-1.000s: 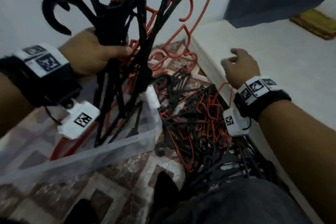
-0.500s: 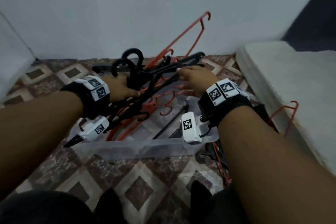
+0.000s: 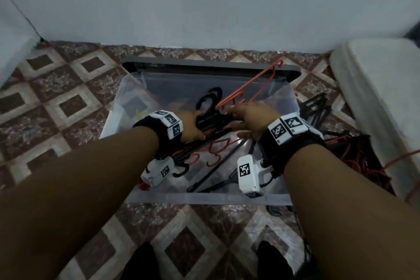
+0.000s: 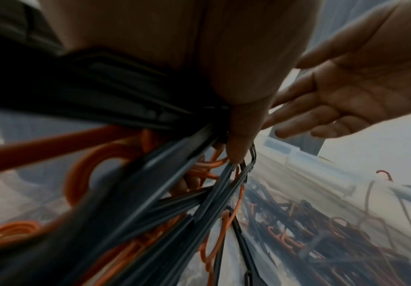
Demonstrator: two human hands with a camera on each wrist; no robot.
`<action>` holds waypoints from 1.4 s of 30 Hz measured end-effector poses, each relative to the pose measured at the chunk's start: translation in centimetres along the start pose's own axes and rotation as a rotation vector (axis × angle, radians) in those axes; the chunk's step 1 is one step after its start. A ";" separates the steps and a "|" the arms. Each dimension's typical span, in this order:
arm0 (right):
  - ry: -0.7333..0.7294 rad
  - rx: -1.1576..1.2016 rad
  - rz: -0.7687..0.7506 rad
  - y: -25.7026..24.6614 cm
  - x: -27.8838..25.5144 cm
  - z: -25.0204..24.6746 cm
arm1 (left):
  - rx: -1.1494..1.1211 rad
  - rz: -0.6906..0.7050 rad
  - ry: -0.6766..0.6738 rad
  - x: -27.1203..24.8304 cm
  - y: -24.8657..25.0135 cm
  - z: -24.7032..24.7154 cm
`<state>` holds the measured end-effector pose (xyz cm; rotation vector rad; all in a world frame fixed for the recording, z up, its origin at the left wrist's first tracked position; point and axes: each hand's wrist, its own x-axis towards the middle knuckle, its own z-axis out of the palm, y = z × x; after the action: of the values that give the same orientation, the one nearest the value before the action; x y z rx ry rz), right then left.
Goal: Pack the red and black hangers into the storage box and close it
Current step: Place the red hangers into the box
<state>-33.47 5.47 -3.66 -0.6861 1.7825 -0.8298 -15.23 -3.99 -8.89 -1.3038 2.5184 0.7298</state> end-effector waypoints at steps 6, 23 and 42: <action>-0.019 -0.067 -0.001 0.4 0.7 0.7 | -0.072 -0.026 -0.098 1.6 -1.5 3.2; -0.018 -0.184 -0.070 -0.6 -1.7 -2.4 | -0.041 -0.063 -0.010 -1.1 -4.0 0.4; 0.007 -0.446 -0.277 -2.9 -6.7 -5.7 | 0.093 0.253 0.446 -11.6 6.8 -10.0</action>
<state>-36.43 10.13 3.84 -1.2430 1.9242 -0.6126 -13.56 2.28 6.53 -1.2415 3.0702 0.3885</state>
